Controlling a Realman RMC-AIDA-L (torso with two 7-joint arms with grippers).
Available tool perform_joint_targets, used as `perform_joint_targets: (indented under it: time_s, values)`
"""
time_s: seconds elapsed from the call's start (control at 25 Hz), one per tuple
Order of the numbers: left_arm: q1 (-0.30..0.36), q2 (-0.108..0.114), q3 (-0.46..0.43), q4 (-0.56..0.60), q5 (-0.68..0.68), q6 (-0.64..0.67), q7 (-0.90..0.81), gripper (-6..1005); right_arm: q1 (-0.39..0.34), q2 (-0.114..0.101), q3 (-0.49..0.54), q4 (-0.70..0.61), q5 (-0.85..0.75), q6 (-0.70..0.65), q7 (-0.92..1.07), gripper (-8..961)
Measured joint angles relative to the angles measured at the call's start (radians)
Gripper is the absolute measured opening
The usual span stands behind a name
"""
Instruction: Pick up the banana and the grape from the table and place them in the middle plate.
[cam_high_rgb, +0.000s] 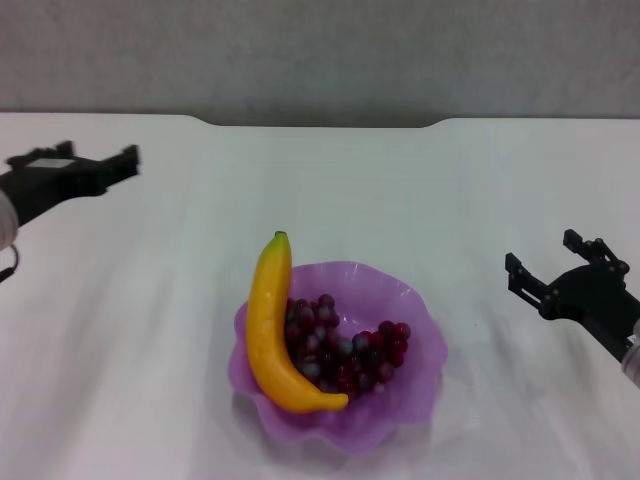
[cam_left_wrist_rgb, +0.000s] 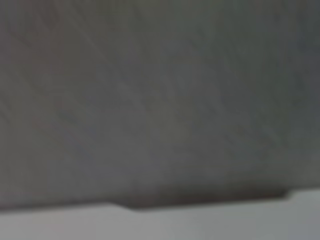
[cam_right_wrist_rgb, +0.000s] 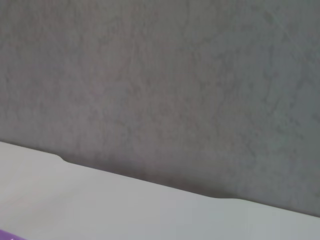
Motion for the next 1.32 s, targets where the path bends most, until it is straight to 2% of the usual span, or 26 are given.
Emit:
perform_joint_targets:
  time_s: [0.16, 0.28, 0.44, 0.56, 0.68, 0.76, 0.84, 0.92, 0.96, 1.04, 1.12, 1.2, 1.32]
  values:
    - [0.021, 0.000, 0.101, 0.106, -0.190, 0.235, 0.236, 902, 0.011, 0.000, 0.000, 0.000, 0.000, 0.000, 0.000, 880]
    - [0.004, -0.001, 0.194, 0.187, -0.294, 0.416, 0.385, 902, 0.015, 0.001, 0.000, 0.000, 0.000, 0.001, -0.005, 880]
    - [-0.041, 0.002, 0.372, 0.278, -0.292, 0.744, 0.400, 902, 0.025, 0.001, -0.001, -0.002, 0.000, 0.001, -0.004, 880]
    - [-0.045, 0.007, 0.464, 0.305, -0.162, 0.885, 0.243, 902, 0.026, 0.002, -0.007, -0.006, 0.000, 0.001, -0.005, 880]
    - [0.008, 0.009, 0.529, 0.279, 0.076, 1.020, -0.009, 902, 0.026, 0.002, -0.011, -0.008, 0.000, 0.001, -0.005, 880]
    - [0.031, 0.008, 0.566, 0.318, 0.252, 1.159, -0.206, 902, 0.026, 0.002, -0.011, -0.009, 0.000, 0.001, -0.006, 880]
    - [0.021, 0.007, 0.586, 0.430, 0.398, 1.297, -0.439, 902, 0.026, 0.002, -0.011, -0.008, 0.000, 0.001, -0.007, 880]
    - [-0.020, 0.010, 0.587, 0.576, 0.487, 1.376, -0.700, 902, 0.026, 0.002, -0.011, -0.006, 0.000, 0.001, -0.007, 880]
    - [-0.062, 0.013, 0.580, 0.708, 0.548, 1.420, -0.922, 902, 0.026, 0.002, -0.011, -0.005, 0.000, 0.001, -0.008, 880]
    - [-0.090, 0.014, 0.575, 0.793, 0.577, 1.441, -1.045, 902, 0.026, 0.002, -0.010, -0.004, 0.000, 0.001, -0.008, 880]
    - [-0.138, 0.013, 0.573, 0.934, 0.599, 1.478, -1.205, 902, 0.026, 0.002, -0.008, -0.006, 0.000, -0.001, -0.009, 880]
    - [-0.158, 0.009, 0.574, 1.003, 0.600, 1.490, -1.272, 902, 0.026, 0.002, -0.003, -0.008, 0.001, -0.005, -0.029, 880]
    - [-0.159, 0.006, 0.572, 1.034, 0.594, 1.485, -1.275, 902, 0.025, 0.001, 0.011, -0.009, 0.035, -0.010, -0.110, 880]
